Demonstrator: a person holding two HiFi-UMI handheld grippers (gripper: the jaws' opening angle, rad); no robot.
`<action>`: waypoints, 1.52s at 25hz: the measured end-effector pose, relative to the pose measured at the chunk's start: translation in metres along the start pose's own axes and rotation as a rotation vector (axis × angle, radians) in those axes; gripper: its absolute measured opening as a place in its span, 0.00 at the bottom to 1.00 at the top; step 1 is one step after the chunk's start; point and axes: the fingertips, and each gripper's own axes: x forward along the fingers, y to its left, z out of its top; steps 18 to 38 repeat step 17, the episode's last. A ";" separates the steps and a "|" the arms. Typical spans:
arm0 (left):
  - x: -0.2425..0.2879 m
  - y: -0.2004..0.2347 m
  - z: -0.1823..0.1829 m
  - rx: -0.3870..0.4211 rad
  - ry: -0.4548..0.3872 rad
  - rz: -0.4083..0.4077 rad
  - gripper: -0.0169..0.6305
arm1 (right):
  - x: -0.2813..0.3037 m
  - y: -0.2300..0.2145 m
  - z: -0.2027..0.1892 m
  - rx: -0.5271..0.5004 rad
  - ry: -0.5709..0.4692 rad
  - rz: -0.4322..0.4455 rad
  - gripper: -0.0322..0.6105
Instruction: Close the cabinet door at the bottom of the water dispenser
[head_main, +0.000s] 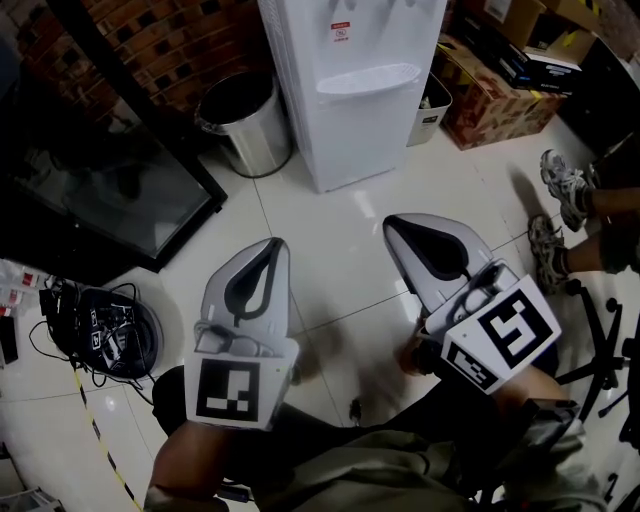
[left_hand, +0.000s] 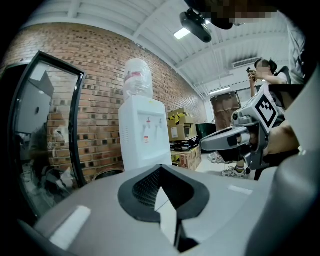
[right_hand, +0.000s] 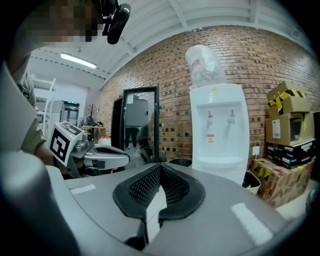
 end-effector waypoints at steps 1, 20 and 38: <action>0.000 0.000 0.000 -0.001 0.000 0.000 0.03 | -0.001 -0.001 -0.001 0.001 0.001 -0.003 0.05; 0.000 -0.006 0.002 0.005 -0.005 -0.012 0.03 | -0.006 0.000 -0.001 0.005 0.003 -0.004 0.05; 0.000 -0.006 0.002 0.005 -0.005 -0.012 0.03 | -0.006 0.000 -0.001 0.005 0.003 -0.004 0.05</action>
